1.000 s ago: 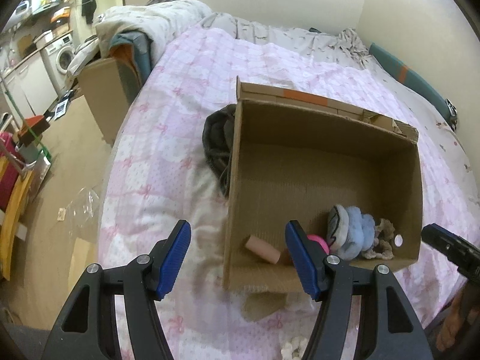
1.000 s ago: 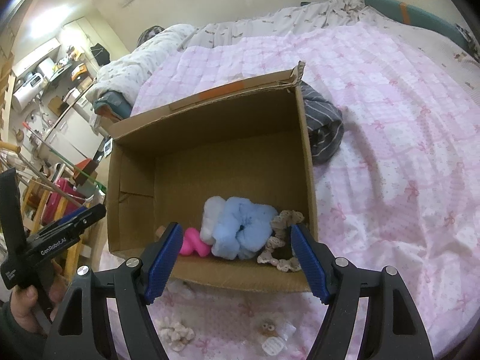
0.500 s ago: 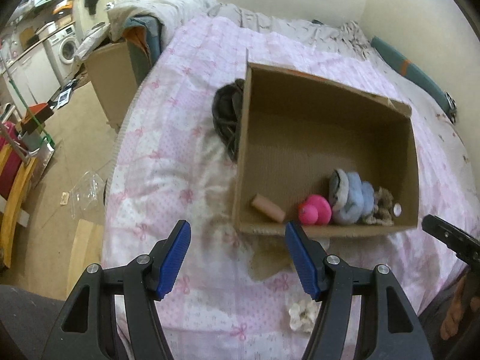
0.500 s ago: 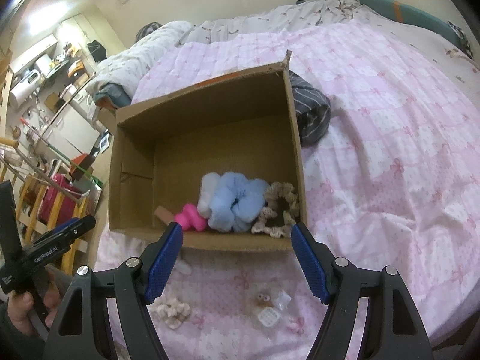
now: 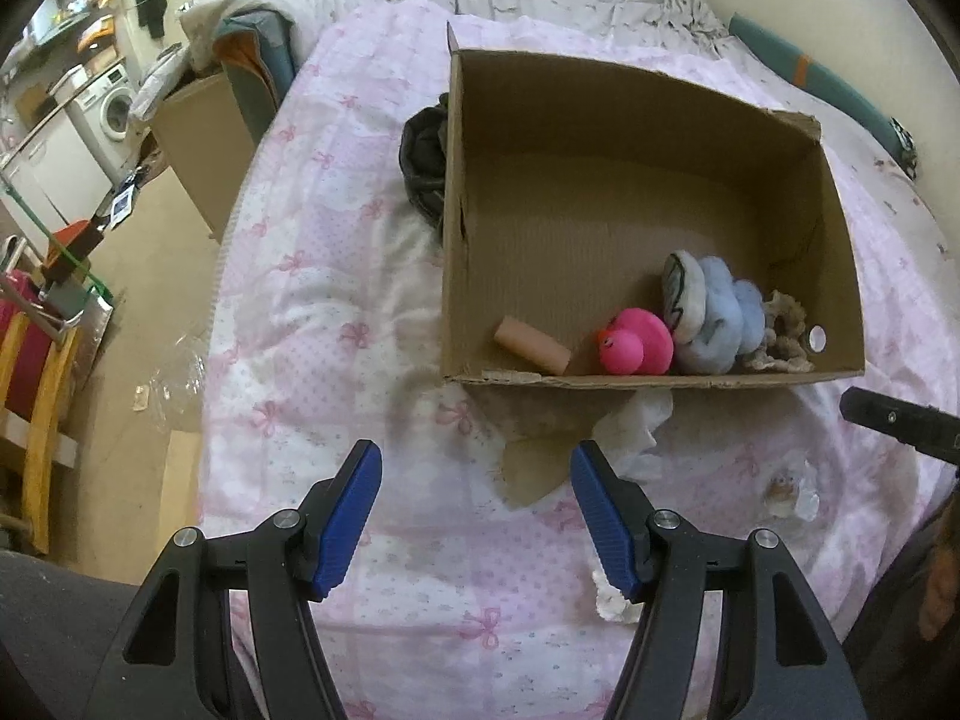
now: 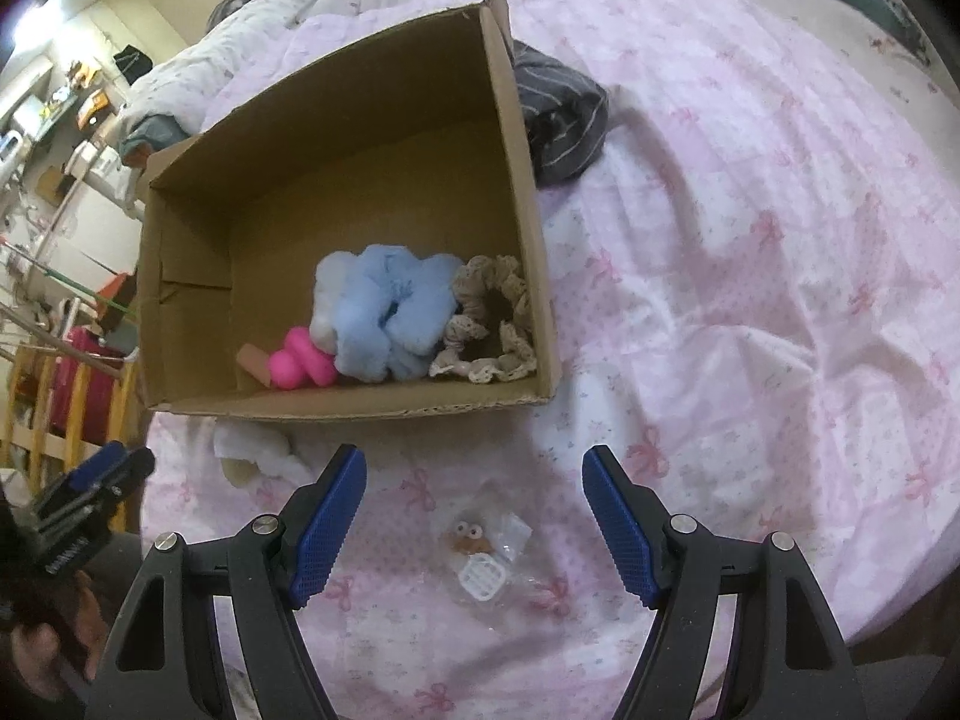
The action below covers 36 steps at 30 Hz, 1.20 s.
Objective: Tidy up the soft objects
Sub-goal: 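Grasp the white lace scrunchie with the left gripper while the right grasps the clear packet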
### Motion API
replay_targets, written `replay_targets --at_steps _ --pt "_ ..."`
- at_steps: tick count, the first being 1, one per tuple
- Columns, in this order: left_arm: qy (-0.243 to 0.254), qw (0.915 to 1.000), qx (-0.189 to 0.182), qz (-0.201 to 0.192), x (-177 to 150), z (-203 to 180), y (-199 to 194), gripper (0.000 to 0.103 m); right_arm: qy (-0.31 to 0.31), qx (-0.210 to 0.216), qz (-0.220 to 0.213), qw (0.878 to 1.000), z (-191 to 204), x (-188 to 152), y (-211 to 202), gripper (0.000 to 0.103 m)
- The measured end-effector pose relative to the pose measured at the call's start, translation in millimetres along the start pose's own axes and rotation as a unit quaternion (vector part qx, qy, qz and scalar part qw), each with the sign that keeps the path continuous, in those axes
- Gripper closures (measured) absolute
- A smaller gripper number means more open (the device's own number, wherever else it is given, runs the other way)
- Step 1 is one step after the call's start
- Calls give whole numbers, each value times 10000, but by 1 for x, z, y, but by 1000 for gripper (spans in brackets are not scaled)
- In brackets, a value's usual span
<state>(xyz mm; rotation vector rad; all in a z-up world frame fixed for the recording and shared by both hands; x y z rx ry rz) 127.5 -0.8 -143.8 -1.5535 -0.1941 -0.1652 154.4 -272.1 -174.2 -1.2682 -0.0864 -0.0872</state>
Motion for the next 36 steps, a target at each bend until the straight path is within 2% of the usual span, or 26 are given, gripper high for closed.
replay_targets --at_steps 3,8,12,16,19,22,23,24,25,26,27,30,36 --pt "-157 9995 -222 140 -1 2 6 41 41 75 89 9999 0 1 4 24" --pt "-387 9977 -390 401 -2 6 18 40 69 -58 438 9990 -1 -2 23 24" --pt "-403 9969 -480 468 -3 4 20 41 -189 -506 986 9937 4 -12 51 24" --pt "-344 9967 -539 502 -4 0 21 40 -581 -1030 1499 9816 10 -23 80 24" --pt "-250 9963 -592 576 -7 -7 23 40 -869 -1377 1621 9732 15 -26 90 24" --pt "-41 9955 -652 681 -12 -18 27 41 -1053 -1528 1622 9692 19 -27 94 25" --pt "89 9948 -685 744 -15 -25 28 41 -1115 -1549 1596 9686 21 -28 95 29" --pt "213 9939 -718 806 -18 -32 31 41 -1160 -1550 1570 9684 23 -28 94 43" --pt "316 9929 -750 863 -21 -38 33 41 -1195 -1536 1546 9686 26 -30 93 49" --pt "515 9904 -820 987 -27 -49 37 40 -1212 -1518 1530 9690 29 -31 91 64" --pt "653 9884 -861 1064 -32 -56 39 41 -1225 -1428 1521 9703 32 -32 90 72" --pt "1010 9837 -870 1207 -45 -77 47 40 -1277 -1361 1469 9714 36 -33 85 82" --pt "1280 9775 -851 1444 -56 -96 62 40 -1354 -1138 1248 9763 45 -31 65 86"
Point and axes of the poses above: each gripper's, at about its wrist camera, not at the fingertips, and y roughly the way its jaws point, z to its left, x to its top, the point moved 8 cm from there along y, roughly the way its jaws point, and after that the axes turned 14 degrees about z, right-handed, at the moved point
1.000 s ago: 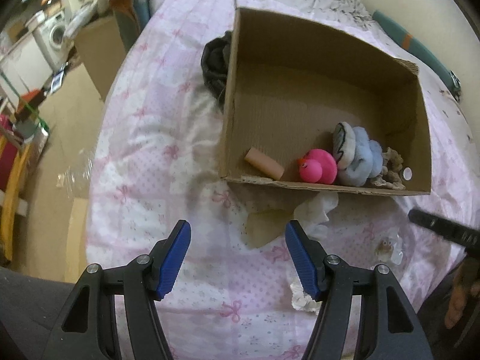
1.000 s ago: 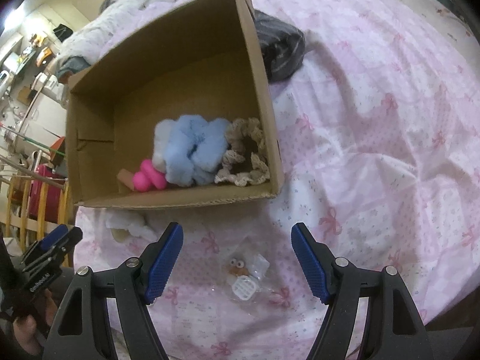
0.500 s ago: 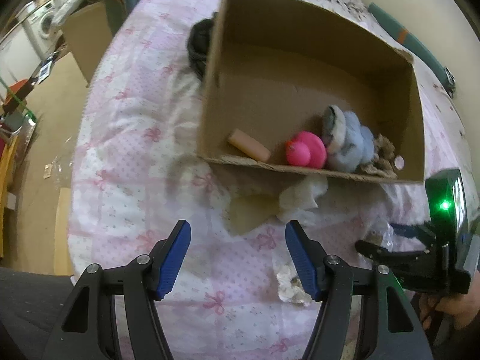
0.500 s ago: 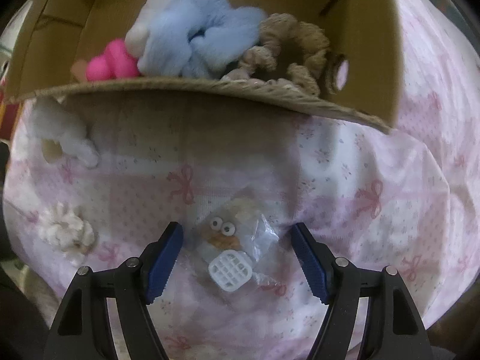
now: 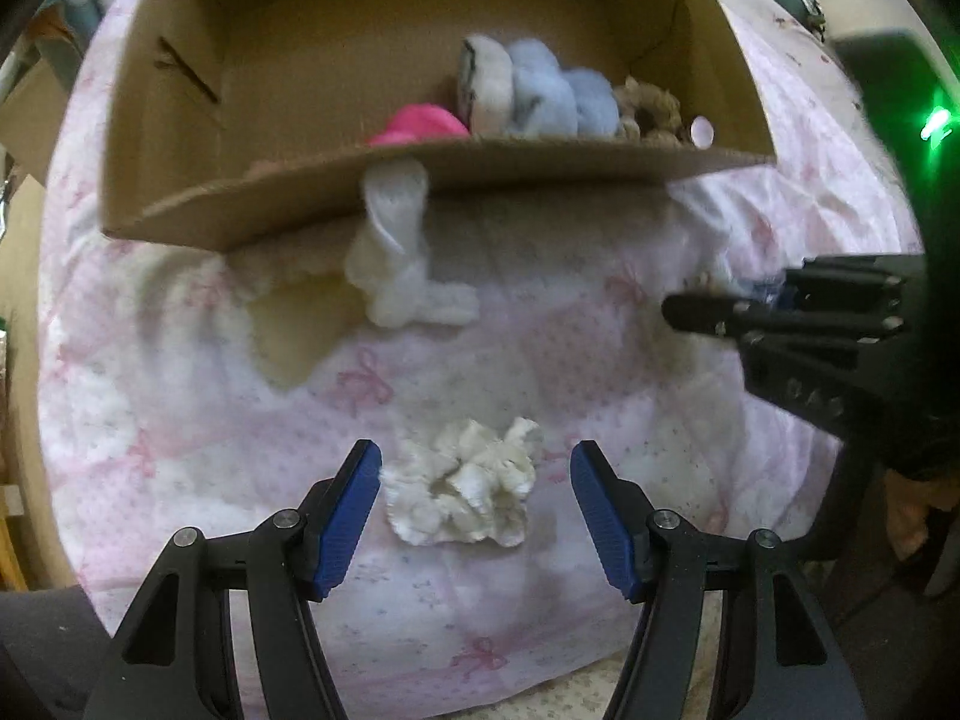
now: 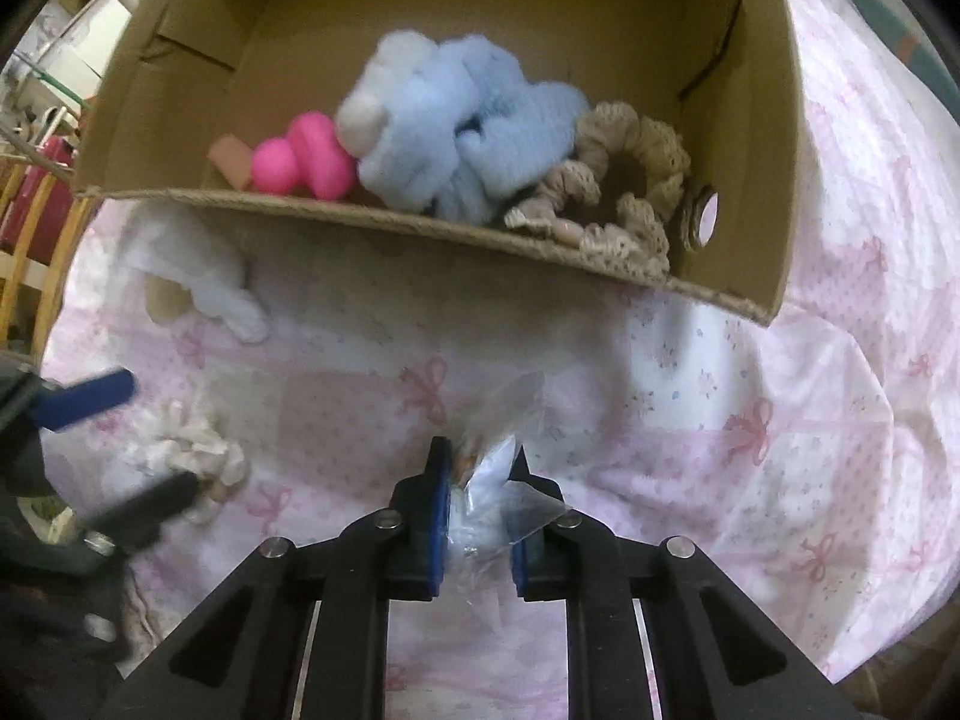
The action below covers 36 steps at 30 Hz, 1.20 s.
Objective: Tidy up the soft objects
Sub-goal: 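Grasp the white lace scrunchie with the left gripper while the right grasps the clear packet, then lift the scrunchie and packet and carry both over the box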
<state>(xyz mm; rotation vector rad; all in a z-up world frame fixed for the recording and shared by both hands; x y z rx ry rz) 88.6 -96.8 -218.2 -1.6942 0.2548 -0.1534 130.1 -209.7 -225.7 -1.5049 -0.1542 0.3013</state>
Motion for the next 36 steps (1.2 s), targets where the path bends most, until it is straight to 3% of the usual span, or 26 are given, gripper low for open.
replay_targets --at_steps 7,9,11,13,20,27,32,36 --pt "-133 9990 -14 437 0 4 24 41 -23 87 -206 9997 1 0 -18 86" --pt "-203 9989 -131 405 1 6 22 52 -21 84 -223 9997 2 1 -18 86" --pt "-174 9989 -120 427 0 14 21 78 -21 93 -214 9997 0 2 -23 86" --pt "-147 9990 -32 432 0 15 21 93 -22 97 -219 9997 1 1 -22 86" --pt "-181 9995 -93 226 -1 20 7 95 -70 147 -277 9995 1 -4 -19 86" --pt "-759 9969 136 -158 8 52 -11 95 -162 266 -401 9987 11 -7 -25 86" --pt "-1238 9904 65 -613 11 78 -34 95 -207 798 -584 9949 24 -9 -43 86" --pt "-1359 9883 44 -689 4 98 -48 95 -323 1055 -784 9908 34 -10 -60 86"
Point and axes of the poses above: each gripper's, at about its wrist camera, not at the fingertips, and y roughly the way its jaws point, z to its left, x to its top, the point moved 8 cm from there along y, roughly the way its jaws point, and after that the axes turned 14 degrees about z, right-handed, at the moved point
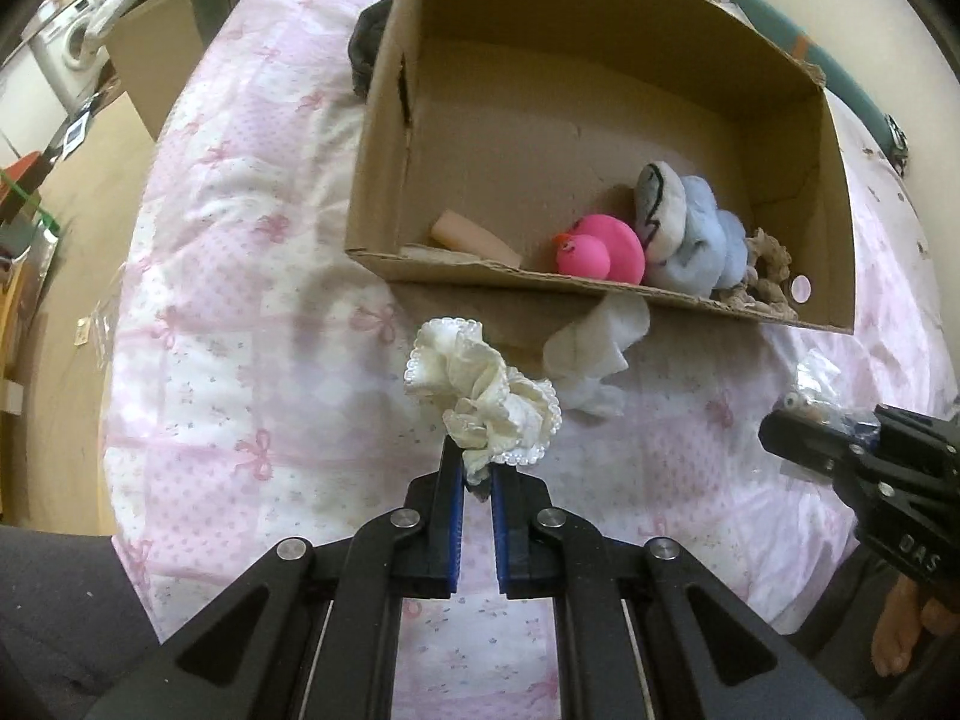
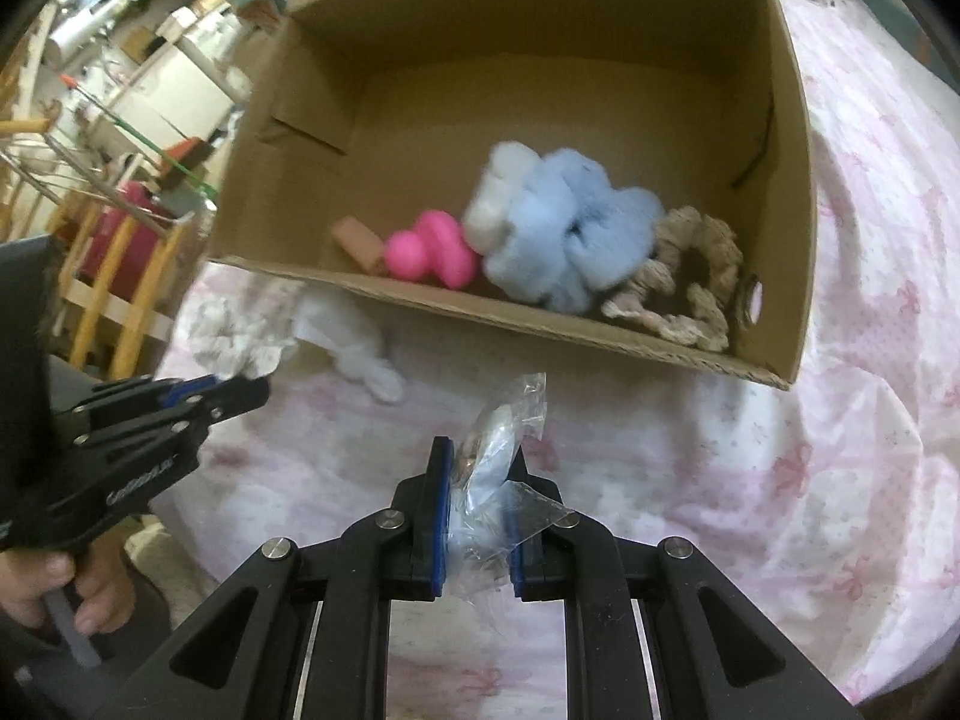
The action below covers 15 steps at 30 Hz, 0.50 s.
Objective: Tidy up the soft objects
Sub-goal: 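Lift the scrunchie and packet and carry both over the box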
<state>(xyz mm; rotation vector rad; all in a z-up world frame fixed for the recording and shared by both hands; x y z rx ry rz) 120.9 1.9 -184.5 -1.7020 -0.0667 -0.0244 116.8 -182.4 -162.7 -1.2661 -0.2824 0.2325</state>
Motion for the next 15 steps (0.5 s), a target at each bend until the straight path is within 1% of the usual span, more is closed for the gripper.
replay_targets --at_steps 2,4,5,7,8,10,13,15 --pt "-31 10000 10 -87 -1 2 -4 95 -94 45 -78 9999 6 0 -5 86" --pt "-86 9993 -141 -338 -5 -4 -14 95 -185 141 -196 9995 13 0 -12 86" --pt "-82 9990 -155 -415 -7 -2 -20 95 -239 205 -298 9991 16 2 -17 86" --pt "-64 9977 -88 -676 -5 -1 -35 95 -372 402 -665 9963 22 5 -34 86" --pt "-69 9970 -40 -767 -2 -7 -36 95 -462 516 -883 9937 27 7 -47 86" --pt "-64 9956 51 -929 -4 -8 -47 95 -614 680 -1277 9876 37 8 -68 86" --pt "48 9916 191 -1277 0 -13 -72 95 -720 756 -1836 9774 44 8 -98 86" --pt "165 9888 209 -1469 3 -19 -86 95 -700 806 -2165 9704 45 7 -116 86"
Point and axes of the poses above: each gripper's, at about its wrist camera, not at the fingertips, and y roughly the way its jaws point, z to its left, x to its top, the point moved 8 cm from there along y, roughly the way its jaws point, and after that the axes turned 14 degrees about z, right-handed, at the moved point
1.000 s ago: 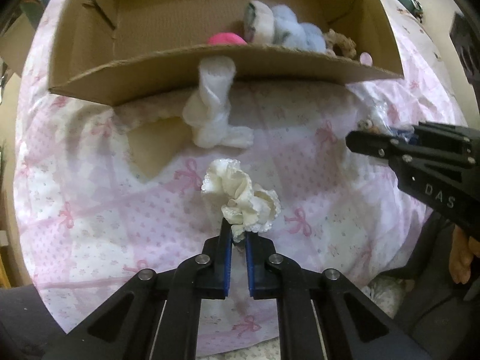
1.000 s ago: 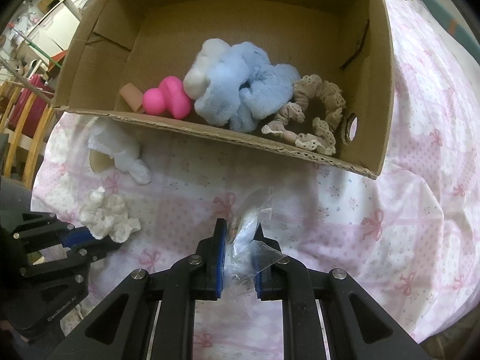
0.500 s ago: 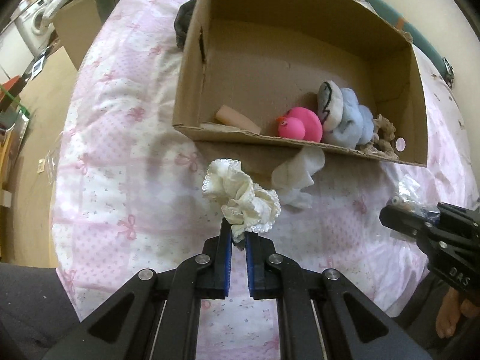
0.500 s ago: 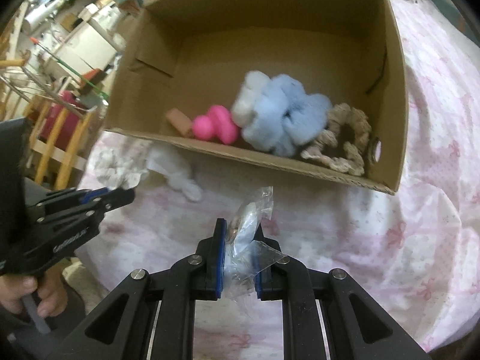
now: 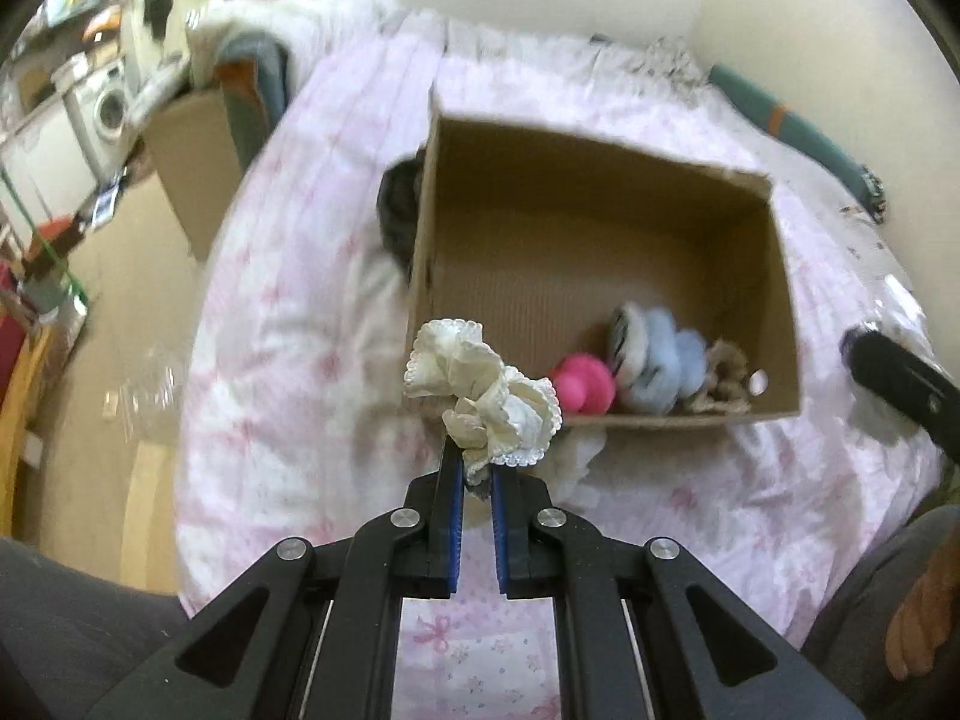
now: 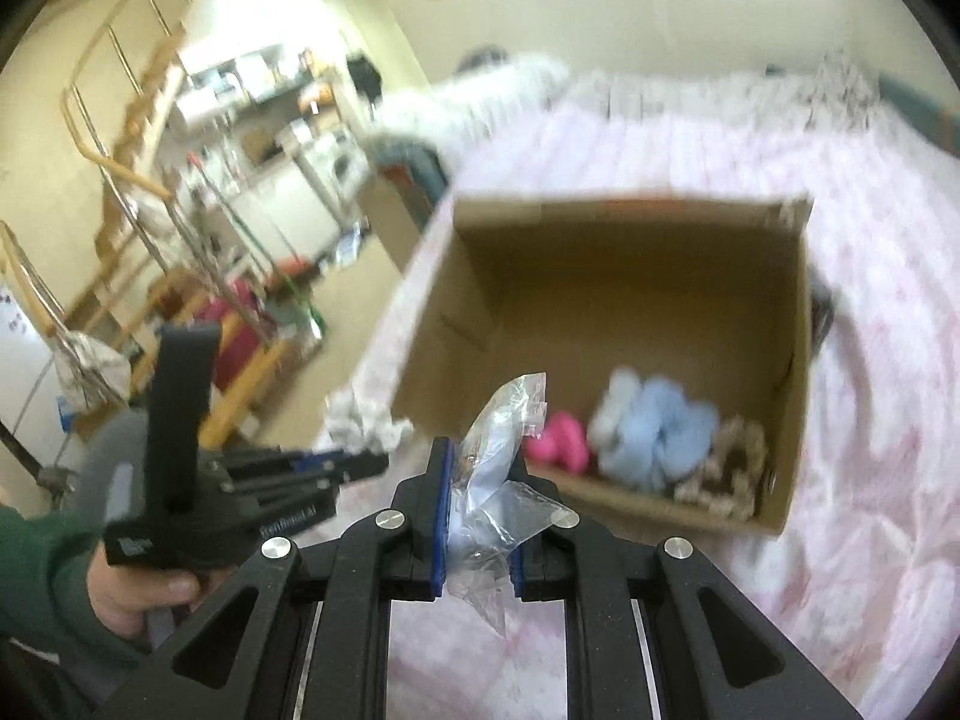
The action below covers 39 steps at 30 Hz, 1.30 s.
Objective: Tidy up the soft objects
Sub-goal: 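Lift the scrunchie and packet and carry both over the box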
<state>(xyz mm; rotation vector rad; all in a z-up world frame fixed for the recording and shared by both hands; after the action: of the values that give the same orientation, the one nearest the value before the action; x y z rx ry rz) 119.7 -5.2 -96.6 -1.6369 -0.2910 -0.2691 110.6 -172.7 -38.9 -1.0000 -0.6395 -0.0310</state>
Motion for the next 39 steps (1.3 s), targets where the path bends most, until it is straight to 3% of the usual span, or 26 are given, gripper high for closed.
replay_targets --at_steps 7,17,22,29,35,39 --pt "240 9987 62 -450 23 -12 -34 95 553 -132 -766 9954 -26 19 -39 86" --pt "220 9976 -7 -650 83 -8 -37 95 1118 -224 -917 9892 -66 36 -46 86" --pt "175 9980 -50 -609 103 -8 -25 95 1111 -412 -845 9894 -77 48 -42 86" --pt "248 9976 183 -621 122 -8 -3 95 1119 -648 -710 9891 -100 63 -27 86" --pt "564 9963 287 -586 121 -10 31 95 1502 -739 -380 9852 -124 52 2 86" --pt "511 9970 300 -500 118 -6 45 95 1537 -831 -143 9845 -129 46 18 86"
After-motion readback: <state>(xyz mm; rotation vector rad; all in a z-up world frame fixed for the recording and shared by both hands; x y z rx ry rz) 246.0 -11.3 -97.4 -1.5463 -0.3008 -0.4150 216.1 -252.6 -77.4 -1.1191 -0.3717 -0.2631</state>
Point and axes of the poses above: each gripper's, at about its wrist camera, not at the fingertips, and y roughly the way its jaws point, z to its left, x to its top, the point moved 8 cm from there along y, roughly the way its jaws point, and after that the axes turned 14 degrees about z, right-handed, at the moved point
